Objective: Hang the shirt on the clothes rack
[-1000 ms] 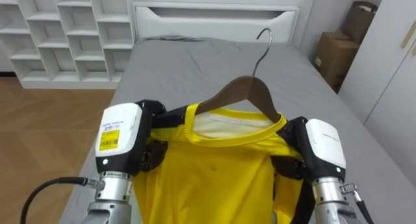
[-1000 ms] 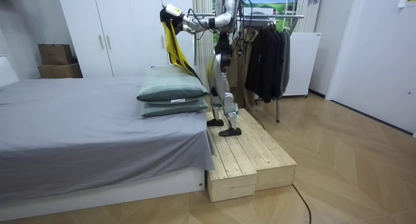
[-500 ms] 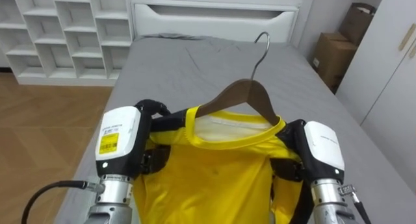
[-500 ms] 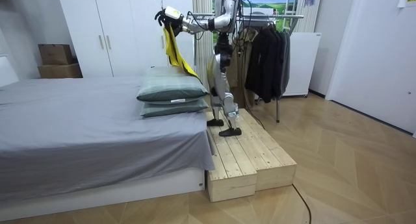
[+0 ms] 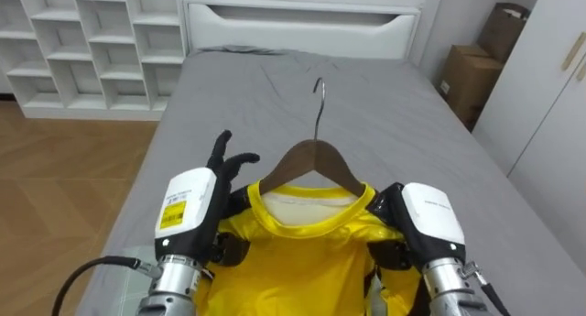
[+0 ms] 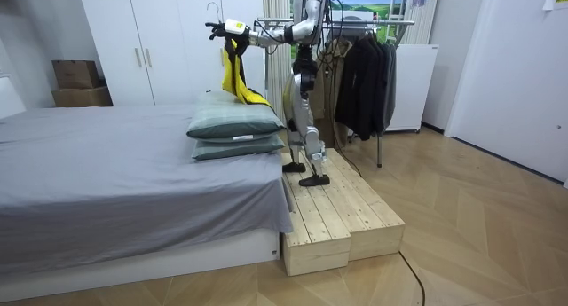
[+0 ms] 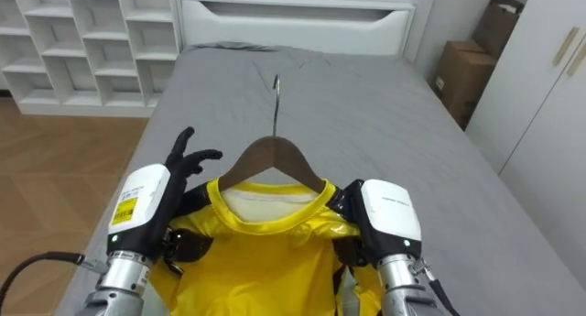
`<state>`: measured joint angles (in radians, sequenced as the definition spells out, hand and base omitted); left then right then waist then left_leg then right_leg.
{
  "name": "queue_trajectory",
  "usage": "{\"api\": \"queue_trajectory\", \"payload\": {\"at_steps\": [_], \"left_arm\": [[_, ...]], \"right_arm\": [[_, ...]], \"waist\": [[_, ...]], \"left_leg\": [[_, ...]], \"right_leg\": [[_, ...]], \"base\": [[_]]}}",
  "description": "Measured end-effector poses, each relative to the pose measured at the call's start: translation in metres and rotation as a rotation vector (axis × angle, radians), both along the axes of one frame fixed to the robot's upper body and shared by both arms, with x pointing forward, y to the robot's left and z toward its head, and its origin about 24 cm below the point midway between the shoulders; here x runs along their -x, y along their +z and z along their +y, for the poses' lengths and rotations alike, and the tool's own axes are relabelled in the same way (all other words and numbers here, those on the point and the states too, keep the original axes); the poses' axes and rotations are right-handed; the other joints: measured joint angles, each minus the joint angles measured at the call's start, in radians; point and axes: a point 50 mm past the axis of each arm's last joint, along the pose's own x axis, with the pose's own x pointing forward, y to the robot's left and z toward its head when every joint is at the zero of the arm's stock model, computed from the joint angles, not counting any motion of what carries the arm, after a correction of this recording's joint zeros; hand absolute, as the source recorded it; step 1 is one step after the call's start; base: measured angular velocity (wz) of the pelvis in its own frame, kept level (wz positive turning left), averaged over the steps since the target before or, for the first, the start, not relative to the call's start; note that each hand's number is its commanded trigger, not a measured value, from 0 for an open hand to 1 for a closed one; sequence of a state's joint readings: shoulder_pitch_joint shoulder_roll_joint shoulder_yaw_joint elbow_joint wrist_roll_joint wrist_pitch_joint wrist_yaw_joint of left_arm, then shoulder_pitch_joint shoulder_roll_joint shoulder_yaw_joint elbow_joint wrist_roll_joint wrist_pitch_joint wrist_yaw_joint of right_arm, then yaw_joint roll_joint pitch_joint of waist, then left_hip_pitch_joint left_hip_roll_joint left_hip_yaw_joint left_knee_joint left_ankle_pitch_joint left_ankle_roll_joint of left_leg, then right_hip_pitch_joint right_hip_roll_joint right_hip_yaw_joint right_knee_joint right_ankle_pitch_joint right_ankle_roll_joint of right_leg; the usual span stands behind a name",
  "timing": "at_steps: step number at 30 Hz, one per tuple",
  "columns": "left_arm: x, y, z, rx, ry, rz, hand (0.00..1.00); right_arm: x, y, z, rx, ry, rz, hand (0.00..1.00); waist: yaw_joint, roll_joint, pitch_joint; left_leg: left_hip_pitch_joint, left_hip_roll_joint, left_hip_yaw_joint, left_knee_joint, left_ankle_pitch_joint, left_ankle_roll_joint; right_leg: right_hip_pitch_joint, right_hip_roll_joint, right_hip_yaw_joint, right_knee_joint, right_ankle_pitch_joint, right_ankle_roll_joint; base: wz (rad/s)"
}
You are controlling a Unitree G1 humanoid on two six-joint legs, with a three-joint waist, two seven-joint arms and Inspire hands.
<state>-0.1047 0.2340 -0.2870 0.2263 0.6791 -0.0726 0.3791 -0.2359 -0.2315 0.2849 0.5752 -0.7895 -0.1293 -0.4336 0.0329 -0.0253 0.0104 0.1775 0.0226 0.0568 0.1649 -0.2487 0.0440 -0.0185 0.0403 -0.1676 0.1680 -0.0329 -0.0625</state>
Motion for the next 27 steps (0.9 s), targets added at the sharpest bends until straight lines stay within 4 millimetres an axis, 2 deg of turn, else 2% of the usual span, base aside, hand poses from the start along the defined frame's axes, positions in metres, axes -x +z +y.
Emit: {"api": "queue_trajectory", "payload": {"at_steps": [15, 27], "left_arm": [[0.005, -0.021, 0.003, -0.020, -0.004, 0.119, 0.00], [0.006, -0.023, 0.003, -0.019, 0.000, 0.129, 0.00]], "right_arm": [[0.002, -0.005, 0.001, 0.083, 0.035, 0.041, 1.00], [0.002, -0.005, 0.000, 0.087, 0.032, 0.044, 1.00]], "waist": [[-0.010, 0.004, -0.0028], [-0.010, 0.004, -0.0027]], "left_leg": [[0.000, 0.000, -0.003, 0.002, 0.000, 0.000], [0.001, 0.000, -0.003, 0.001, 0.000, 0.000]], "right_leg": [[0.002, -0.002, -0.003, 0.003, 0.000, 0.000], [0.002, -0.001, 0.000, 0.003, 0.000, 0.000]], "base": [[0.00], [0.00]]}}
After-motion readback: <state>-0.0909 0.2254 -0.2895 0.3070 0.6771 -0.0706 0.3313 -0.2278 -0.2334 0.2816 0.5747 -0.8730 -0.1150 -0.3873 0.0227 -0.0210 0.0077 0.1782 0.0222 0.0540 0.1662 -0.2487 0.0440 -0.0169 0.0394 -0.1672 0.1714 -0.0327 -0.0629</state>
